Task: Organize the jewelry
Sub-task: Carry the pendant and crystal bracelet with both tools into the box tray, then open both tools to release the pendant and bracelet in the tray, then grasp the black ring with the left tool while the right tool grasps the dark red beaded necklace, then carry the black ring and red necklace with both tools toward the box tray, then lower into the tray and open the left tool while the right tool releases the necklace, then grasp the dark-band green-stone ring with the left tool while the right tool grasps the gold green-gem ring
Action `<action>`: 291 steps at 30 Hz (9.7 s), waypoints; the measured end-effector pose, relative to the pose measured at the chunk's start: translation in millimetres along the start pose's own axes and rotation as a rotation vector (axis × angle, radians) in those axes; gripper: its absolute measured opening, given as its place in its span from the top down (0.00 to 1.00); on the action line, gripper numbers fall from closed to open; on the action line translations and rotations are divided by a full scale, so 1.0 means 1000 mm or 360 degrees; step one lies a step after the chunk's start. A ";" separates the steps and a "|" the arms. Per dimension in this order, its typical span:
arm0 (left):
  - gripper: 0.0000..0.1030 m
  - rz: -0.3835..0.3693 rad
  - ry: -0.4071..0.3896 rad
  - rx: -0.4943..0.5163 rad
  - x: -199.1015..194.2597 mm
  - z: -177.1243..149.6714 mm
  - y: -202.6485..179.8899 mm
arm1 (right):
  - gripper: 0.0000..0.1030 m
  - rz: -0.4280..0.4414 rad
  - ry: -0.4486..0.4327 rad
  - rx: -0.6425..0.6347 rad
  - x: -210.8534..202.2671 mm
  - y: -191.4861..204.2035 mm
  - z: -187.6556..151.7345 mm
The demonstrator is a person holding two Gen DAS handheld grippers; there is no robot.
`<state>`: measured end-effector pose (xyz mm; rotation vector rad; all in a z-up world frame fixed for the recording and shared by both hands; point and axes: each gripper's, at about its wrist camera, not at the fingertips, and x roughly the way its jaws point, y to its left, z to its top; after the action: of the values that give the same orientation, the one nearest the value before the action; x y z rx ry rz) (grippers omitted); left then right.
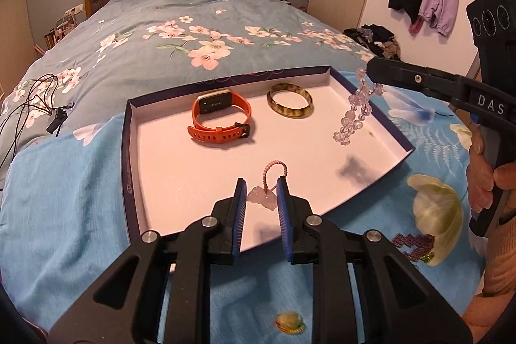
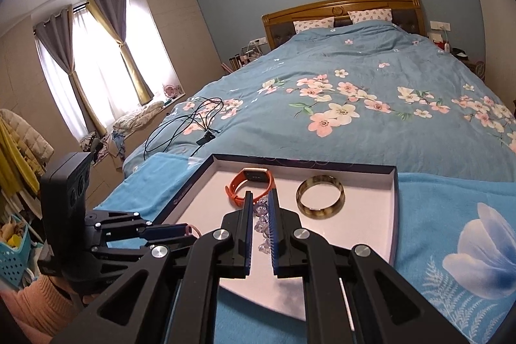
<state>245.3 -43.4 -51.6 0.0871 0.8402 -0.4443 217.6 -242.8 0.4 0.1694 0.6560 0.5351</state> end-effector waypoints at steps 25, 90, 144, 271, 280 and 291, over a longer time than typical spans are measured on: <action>0.81 0.0061 0.0142 0.0000 0.047 0.020 0.016 | 0.93 -0.0069 0.0193 -0.0020 0.048 -0.027 0.001; 0.53 -0.0219 0.0003 0.0207 -0.050 -0.098 -0.069 | 0.73 -0.0136 0.0384 -0.0186 -0.059 0.010 -0.129; 0.79 -0.0242 -0.0028 0.0043 -0.046 -0.073 -0.041 | 0.92 -0.0093 0.0270 -0.0261 -0.069 0.018 -0.113; 0.60 0.0075 0.0007 0.0018 0.017 0.012 0.003 | 0.75 -0.0055 0.0191 -0.0037 0.036 -0.008 -0.014; 0.53 0.0043 -0.0126 0.0051 -0.040 -0.020 -0.002 | 0.71 -0.0021 0.0202 -0.0202 -0.015 0.014 -0.043; 0.53 -0.0014 -0.0087 0.0077 -0.062 -0.073 -0.020 | 0.71 -0.0047 0.0339 -0.0226 -0.044 0.018 -0.105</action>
<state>149.7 -21.8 -52.7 0.1156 0.7764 -0.4737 116.2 -252.2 -52.9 -0.0314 0.8235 0.5739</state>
